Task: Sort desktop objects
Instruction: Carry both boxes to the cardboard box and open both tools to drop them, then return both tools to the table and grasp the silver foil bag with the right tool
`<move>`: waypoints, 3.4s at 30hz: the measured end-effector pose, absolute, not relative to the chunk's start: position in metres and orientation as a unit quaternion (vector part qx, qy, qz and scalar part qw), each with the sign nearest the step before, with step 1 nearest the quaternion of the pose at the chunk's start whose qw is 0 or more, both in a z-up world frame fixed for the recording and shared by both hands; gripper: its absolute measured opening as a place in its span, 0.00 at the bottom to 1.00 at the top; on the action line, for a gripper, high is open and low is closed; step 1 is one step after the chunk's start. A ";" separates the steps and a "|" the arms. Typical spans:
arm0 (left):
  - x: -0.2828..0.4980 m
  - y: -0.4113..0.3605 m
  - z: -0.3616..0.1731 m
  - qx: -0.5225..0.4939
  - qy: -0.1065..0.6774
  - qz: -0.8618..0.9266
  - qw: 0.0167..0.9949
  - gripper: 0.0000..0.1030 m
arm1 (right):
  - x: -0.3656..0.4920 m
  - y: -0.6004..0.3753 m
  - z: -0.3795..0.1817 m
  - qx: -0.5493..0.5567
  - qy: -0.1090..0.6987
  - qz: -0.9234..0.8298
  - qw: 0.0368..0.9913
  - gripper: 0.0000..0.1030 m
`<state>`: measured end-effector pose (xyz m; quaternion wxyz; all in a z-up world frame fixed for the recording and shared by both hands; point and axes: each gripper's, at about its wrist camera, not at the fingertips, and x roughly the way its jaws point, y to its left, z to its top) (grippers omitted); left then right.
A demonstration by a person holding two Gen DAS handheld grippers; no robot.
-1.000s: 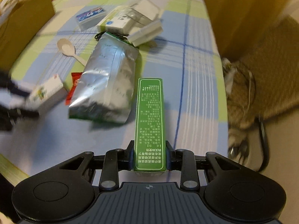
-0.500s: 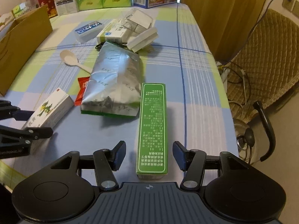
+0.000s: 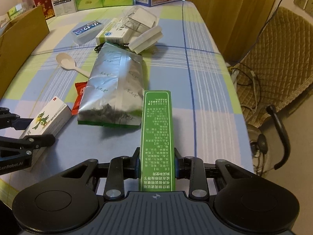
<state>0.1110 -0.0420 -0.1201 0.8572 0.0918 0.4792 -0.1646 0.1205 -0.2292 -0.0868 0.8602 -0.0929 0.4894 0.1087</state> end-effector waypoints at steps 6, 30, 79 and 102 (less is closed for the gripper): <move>0.094 -0.043 -0.106 0.075 0.474 -0.164 0.862 0.32 | 0.092 -0.238 -0.068 -0.067 0.470 0.091 0.875 0.27; 0.077 0.074 0.015 0.050 0.404 -0.079 0.910 0.32 | 0.089 -0.078 0.064 -0.060 0.343 0.264 0.899 0.27; 0.122 0.290 0.028 -0.032 0.393 0.032 0.918 0.47 | 0.146 0.093 0.040 -0.037 0.331 0.346 0.877 0.61; 0.059 0.095 0.026 -0.025 0.386 -0.081 0.919 0.82 | 0.055 -0.176 0.013 0.008 0.371 0.172 0.913 0.87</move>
